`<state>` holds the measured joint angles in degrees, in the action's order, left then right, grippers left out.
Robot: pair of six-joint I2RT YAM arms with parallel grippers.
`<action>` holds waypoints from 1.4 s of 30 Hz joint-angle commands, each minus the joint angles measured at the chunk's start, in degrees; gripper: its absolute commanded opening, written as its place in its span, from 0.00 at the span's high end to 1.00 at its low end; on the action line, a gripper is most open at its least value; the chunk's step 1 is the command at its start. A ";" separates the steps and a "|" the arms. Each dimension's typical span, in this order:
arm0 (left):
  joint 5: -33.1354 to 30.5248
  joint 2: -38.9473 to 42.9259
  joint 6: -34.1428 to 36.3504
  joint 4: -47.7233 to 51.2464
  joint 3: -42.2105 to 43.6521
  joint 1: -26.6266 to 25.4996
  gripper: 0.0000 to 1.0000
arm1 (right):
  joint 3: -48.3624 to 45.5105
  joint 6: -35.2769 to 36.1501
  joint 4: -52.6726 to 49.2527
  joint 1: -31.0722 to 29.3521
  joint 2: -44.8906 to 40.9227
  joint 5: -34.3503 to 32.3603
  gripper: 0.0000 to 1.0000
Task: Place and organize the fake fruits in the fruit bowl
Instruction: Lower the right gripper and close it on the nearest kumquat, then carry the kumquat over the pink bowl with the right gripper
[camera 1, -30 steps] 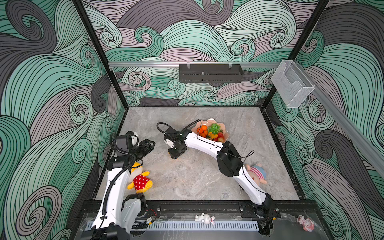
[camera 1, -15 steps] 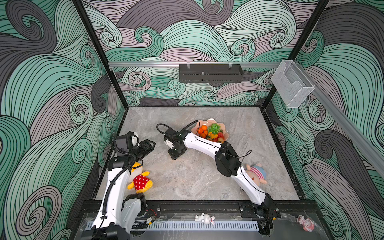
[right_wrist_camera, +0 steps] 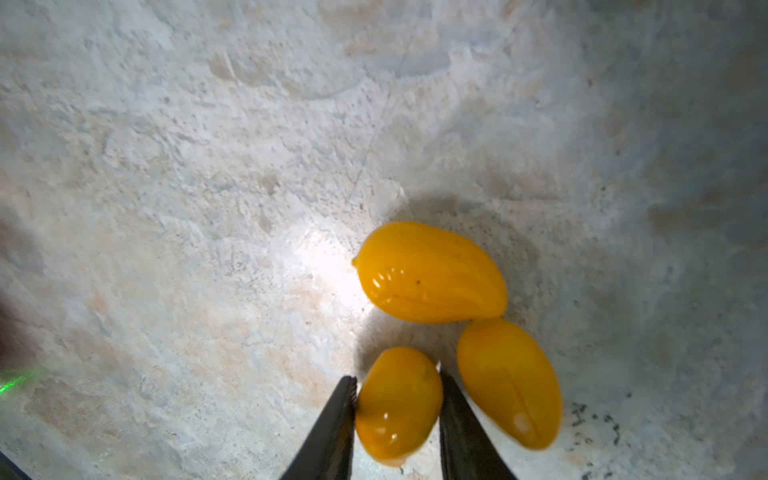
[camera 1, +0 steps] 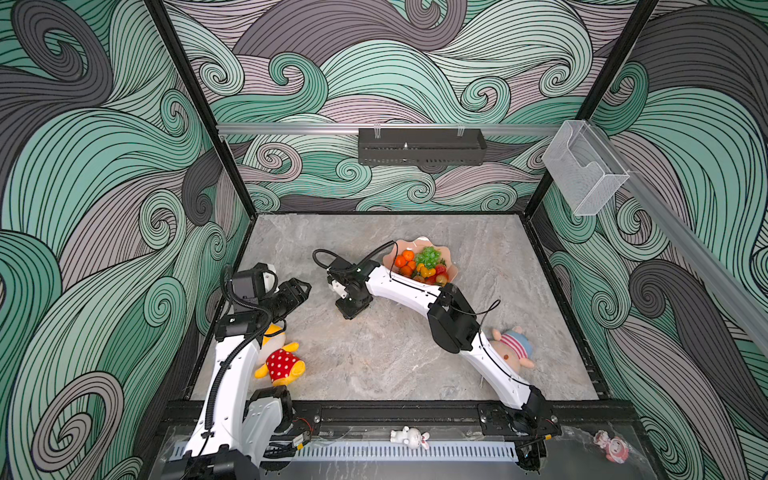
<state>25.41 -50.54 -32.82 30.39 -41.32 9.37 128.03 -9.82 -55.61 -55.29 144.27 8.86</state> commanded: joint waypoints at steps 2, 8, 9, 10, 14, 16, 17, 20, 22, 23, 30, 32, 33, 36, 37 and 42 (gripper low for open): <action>1.31 -0.43 -0.36 -0.66 0.37 0.65 0.31 | 1.00 0.16 -1.48 0.00 0.67 -0.83 0.70; 5.01 -0.52 0.59 -2.15 0.58 0.65 0.31 | -1.29 -0.02 -1.15 0.00 -2.25 -0.65 0.73; 6.03 -0.76 0.33 -2.58 0.63 0.56 0.31 | -2.35 -0.10 -0.70 0.00 -3.37 -0.56 0.74; 6.86 -0.90 0.06 -2.98 0.83 0.50 0.31 | -3.39 -0.19 -0.08 0.00 -4.43 -0.42 0.74; 8.92 -1.47 0.03 -2.91 0.61 -0.08 0.31 | -11.24 -1.26 4.21 0.00 -10.94 0.08 0.75; 9.39 -1.63 0.12 -2.64 0.28 -0.74 0.31 | -16.58 -2.13 6.88 0.00 -14.86 0.40 0.75; 9.28 -1.60 0.08 -2.74 0.20 -1.29 0.31 | -19.53 -2.59 8.47 0.00 -17.09 0.52 0.76; 8.37 -2.10 -0.23 -3.00 -0.25 -3.51 0.31 | -27.61 -3.90 11.93 0.09 -23.00 0.68 0.76; 7.81 -2.61 -0.40 -3.41 -0.42 -5.18 0.31 | -31.98 -4.73 13.24 0.39 -26.24 0.24 0.76; 7.45 -3.08 -0.53 -3.80 -0.69 -6.22 0.31 | -34.30 -5.17 13.95 0.64 -27.94 0.10 0.76; 3.22 -6.96 -0.99 -5.43 -2.95 -15.39 0.31 | -44.70 -7.22 16.07 3.55 -37.13 -2.17 0.77; 2.67 -8.17 -1.90 -6.42 -3.17 -17.41 0.31 | -46.03 -7.23 16.12 4.85 -38.86 -2.46 0.78; 2.27 -8.66 -2.27 -6.93 -3.37 -18.47 0.31 | -46.62 -7.31 16.21 5.75 -39.72 -2.66 0.78; 0.82 -10.15 -3.03 -7.70 -4.10 -21.34 0.32 | -48.17 -7.31 16.14 8.40 -42.13 -2.71 0.78; 0.49 -10.63 -3.20 -8.04 -4.41 -22.08 0.32 | -48.43 -7.14 16.13 9.26 -42.70 -2.81 0.78; -0.49 -14.38 -4.01 -10.38 -6.71 -25.86 0.32 | -49.19 -6.35 16.07 14.56 -45.18 -2.67 0.78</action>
<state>26.61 -63.26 -35.68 22.79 -44.86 -14.85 79.40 -16.53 -39.79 -42.94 101.10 7.27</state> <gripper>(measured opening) 0.684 0.221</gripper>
